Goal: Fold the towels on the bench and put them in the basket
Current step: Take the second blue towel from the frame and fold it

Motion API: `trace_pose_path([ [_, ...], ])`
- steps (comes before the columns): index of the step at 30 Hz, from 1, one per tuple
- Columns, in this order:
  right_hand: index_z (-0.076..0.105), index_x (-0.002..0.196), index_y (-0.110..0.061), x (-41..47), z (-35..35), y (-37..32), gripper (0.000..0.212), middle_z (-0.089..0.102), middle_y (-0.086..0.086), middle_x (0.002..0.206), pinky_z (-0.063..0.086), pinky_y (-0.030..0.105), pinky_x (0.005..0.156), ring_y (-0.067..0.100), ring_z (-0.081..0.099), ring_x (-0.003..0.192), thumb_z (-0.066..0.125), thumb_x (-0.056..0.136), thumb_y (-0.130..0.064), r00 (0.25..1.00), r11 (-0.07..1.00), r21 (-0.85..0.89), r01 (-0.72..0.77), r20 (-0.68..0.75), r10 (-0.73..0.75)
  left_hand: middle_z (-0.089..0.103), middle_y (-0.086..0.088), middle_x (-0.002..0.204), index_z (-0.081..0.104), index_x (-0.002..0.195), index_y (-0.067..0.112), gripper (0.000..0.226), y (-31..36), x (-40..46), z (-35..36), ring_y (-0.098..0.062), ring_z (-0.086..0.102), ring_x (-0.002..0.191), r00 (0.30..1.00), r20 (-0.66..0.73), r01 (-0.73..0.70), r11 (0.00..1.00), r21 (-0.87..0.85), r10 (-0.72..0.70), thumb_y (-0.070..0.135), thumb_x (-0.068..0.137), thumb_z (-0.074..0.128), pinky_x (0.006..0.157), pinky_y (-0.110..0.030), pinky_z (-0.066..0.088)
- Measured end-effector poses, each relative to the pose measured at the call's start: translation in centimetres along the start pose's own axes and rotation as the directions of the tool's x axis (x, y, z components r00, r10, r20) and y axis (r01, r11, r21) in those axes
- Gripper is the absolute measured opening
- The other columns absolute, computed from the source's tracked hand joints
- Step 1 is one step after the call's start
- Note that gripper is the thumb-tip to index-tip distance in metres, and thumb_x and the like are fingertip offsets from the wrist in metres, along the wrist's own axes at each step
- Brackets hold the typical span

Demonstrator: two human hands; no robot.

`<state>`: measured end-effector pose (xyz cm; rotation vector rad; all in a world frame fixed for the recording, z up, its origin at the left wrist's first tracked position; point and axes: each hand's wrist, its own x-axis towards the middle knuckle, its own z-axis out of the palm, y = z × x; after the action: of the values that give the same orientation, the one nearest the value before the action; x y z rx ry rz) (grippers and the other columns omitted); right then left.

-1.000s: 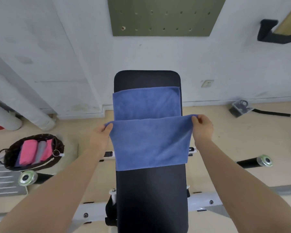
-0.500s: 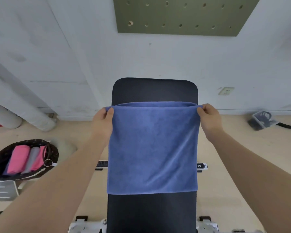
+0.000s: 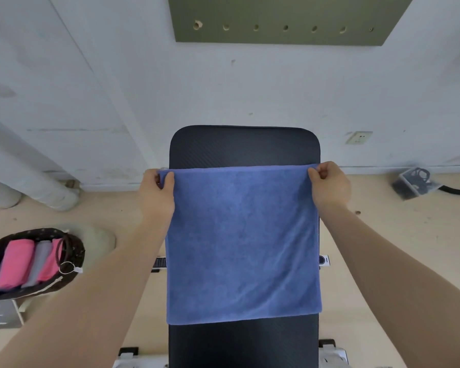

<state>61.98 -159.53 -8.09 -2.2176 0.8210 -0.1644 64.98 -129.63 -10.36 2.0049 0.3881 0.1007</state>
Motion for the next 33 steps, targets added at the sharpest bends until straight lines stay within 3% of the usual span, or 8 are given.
trace_pose_path([
  [5, 0.045, 0.100, -0.013, 0.4, -0.1, 0.0, 0.028, 0.052, -0.003, 0.086, 0.042, 0.036, 0.081, 0.026, 0.053, 0.092, 0.060, 0.087, -0.032, 0.984, 0.982, 0.072, -0.175, -0.026, 0.177, 0.051, 0.008, 0.096, 0.041, 0.122, 0.016, 0.028, -0.6, 0.1, 0.6, -0.015, 0.049, 0.095, 0.993, 0.035, 0.120, 0.981, -0.155, -0.116, 0.030, 0.097, 0.043, 0.081, -0.020, 0.041],
  [8, 0.049, 0.111, -0.010, -1.3, 0.0, -0.4, 0.035, 0.053, 0.010, 0.112, 0.030, 0.039, 0.094, 0.033, 0.048, 0.108, 0.060, 0.085, -0.031, 0.965, 0.960, -0.271, 0.077, -0.220, -0.140, 0.034, -0.009, 0.144, 0.020, 0.145, 0.007, 0.056, 0.2, -0.9, 0.6, -0.025, 0.033, 0.132, 0.988, -0.120, -0.080, 0.982, 0.171, 0.101, 0.026, 0.097, 0.042, 0.108, -0.031, 0.026],
  [10, 0.050, 0.107, -0.009, -4.6, 1.2, -0.1, 0.026, 0.053, 0.012, 0.111, 0.027, 0.039, 0.094, 0.032, 0.047, 0.103, 0.052, 0.086, -0.025, 0.827, 0.824, -0.339, 0.454, -0.184, -0.531, 0.017, -0.018, 0.154, 0.014, 0.146, 0.000, 0.061, -0.1, -3.5, 0.8, -0.028, 0.014, 0.142, 0.896, 0.009, -0.387, 0.769, 0.509, 0.444, 0.027, 0.096, 0.038, 0.115, -0.036, 0.008],
  [12, 0.045, 0.114, -0.011, -9.1, 3.2, 1.5, 0.030, 0.044, 0.010, 0.124, 0.024, 0.043, 0.104, 0.028, 0.041, 0.113, 0.044, 0.086, -0.020, 0.695, 0.670, -0.298, 0.680, -0.030, -0.718, 0.008, -0.018, 0.155, 0.013, 0.145, 0.000, 0.063, -2.2, -7.4, 1.7, -0.026, 0.005, 0.143, 0.672, 0.330, -0.696, 0.412, 0.588, 0.664, 0.029, 0.092, 0.035, 0.115, -0.040, 0.002],
  [15, 0.033, 0.134, -0.007, -15.4, 6.5, 4.9, 0.052, 0.027, 0.010, 0.146, 0.011, 0.041, 0.114, 0.026, 0.026, 0.134, 0.039, 0.086, -0.025, 0.624, 0.541, -0.325, 0.776, 0.266, -0.735, -0.004, -0.012, 0.157, 0.023, 0.140, -0.001, 0.062, -6.8, -12.4, 2.6, -0.021, -0.002, 0.145, 0.470, 0.629, -0.850, 0.127, 0.510, 0.619, 0.033, 0.089, 0.034, 0.116, -0.039, 0.001],
  [21, 0.021, 0.144, -0.009, -19.4, 9.7, 10.4, 0.063, 0.019, 0.010, 0.152, 0.011, 0.042, 0.114, 0.026, 0.018, 0.140, 0.033, 0.089, -0.036, 0.610, 0.457, -0.410, 0.789, 0.444, -0.656, 0.033, -0.017, 0.148, 0.025, 0.140, 0.000, 0.082, -11.4, -14.3, 1.6, -0.027, 0.021, 0.139, 0.510, 0.719, -0.845, 0.121, 0.520, 0.472, 0.058, 0.083, 0.035, 0.115, -0.040, 0.005],
  [26, 0.020, 0.146, -0.021, -18.1, 7.4, 15.3, 0.060, 0.019, 0.005, 0.152, 0.013, 0.043, 0.113, 0.025, 0.021, 0.138, 0.027, 0.094, -0.050, 0.611, 0.383, -0.495, 0.780, 0.466, -0.641, 0.016, -0.012, 0.151, 0.010, 0.145, 0.004, 0.109, -12.5, -14.1, 1.4, -0.017, -0.012, 0.145, 0.521, 0.714, -0.838, 0.121, 0.532, 0.468, 0.078, 0.069, 0.035, 0.117, -0.039, -0.002],
  [33, 0.000, 0.150, -0.021, -17.8, 2.6, 20.7, 0.069, 0.005, 0.004, 0.157, 0.020, 0.045, 0.111, 0.032, 0.015, 0.142, 0.007, 0.094, -0.060, 0.805, 0.595, -0.544, 0.592, 0.430, -0.408, 0.009, -0.008, 0.154, 0.000, 0.146, 0.010, 0.113, -13.2, -15.5, 0.2, -0.016, -0.016, 0.144, 0.664, 0.657, -0.740, 0.191, 0.644, 0.357, 0.084, 0.064, 0.025, 0.115, -0.041, -0.008],
])
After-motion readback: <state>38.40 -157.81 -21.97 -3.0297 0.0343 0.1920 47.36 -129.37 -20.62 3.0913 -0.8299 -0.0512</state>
